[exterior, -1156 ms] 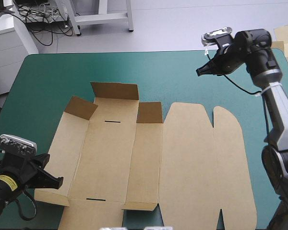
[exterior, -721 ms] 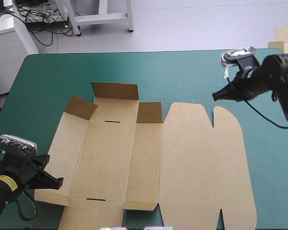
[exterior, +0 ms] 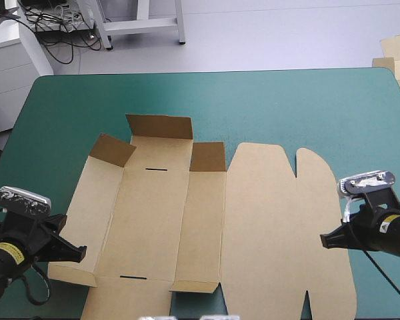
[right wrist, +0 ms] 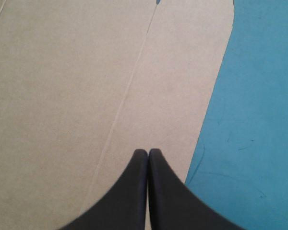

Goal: Fold the box

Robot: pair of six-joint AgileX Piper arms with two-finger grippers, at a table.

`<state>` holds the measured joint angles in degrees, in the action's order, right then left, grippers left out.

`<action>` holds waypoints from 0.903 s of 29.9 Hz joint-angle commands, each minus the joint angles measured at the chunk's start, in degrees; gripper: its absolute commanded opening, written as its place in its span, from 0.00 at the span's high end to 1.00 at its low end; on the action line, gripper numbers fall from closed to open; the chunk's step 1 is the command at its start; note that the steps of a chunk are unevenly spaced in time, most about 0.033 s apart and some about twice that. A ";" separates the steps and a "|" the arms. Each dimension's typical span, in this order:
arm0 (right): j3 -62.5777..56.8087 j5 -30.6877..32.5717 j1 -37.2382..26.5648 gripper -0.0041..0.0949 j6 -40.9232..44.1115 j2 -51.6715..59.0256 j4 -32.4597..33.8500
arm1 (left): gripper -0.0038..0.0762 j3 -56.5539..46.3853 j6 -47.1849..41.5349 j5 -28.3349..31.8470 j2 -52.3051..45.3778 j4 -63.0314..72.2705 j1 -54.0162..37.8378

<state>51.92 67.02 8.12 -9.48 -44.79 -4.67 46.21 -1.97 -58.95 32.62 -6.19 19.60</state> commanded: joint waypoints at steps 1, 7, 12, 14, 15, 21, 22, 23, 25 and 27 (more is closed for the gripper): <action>-1.01 -2.91 -0.38 0.98 -0.09 3.24 1.10 | 0.96 1.99 -0.57 3.17 3.28 -1.28 0.01; -2.09 -3.27 -0.38 0.98 -0.01 7.27 3.03 | 0.96 2.28 -0.57 5.59 13.64 -2.01 0.01; -2.09 -3.76 -0.38 0.98 -0.01 9.41 3.03 | 0.93 6.45 -0.44 7.83 24.44 -1.77 -0.09; -2.09 -3.65 -0.38 0.98 -0.01 9.64 3.03 | 0.93 9.77 1.19 7.33 28.15 -1.29 -0.09; -2.09 -3.39 -0.38 0.98 0.03 9.64 3.03 | 0.93 11.24 1.97 6.75 29.51 -0.60 -0.09; -2.09 -1.62 -0.38 0.98 0.25 9.64 3.03 | 0.93 21.87 15.55 -1.44 36.84 11.51 -4.14; -2.09 -1.64 -0.38 0.98 0.25 9.64 3.03 | 0.93 23.19 18.05 -2.89 37.72 14.54 -6.15; -2.09 -1.64 -0.38 0.98 0.25 9.64 3.03 | 0.93 24.30 20.40 -4.22 38.44 17.61 -8.48; -2.09 -1.64 -0.38 0.98 0.25 9.64 3.03 | 0.93 25.65 23.84 -6.37 39.41 22.74 -13.30; -2.09 -1.64 -0.38 0.98 0.25 9.64 3.03 | 0.93 26.10 27.57 -8.36 39.99 27.82 -19.19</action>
<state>48.49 67.81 8.06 -9.31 -35.01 -2.10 69.53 20.04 -65.56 73.16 13.95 7.04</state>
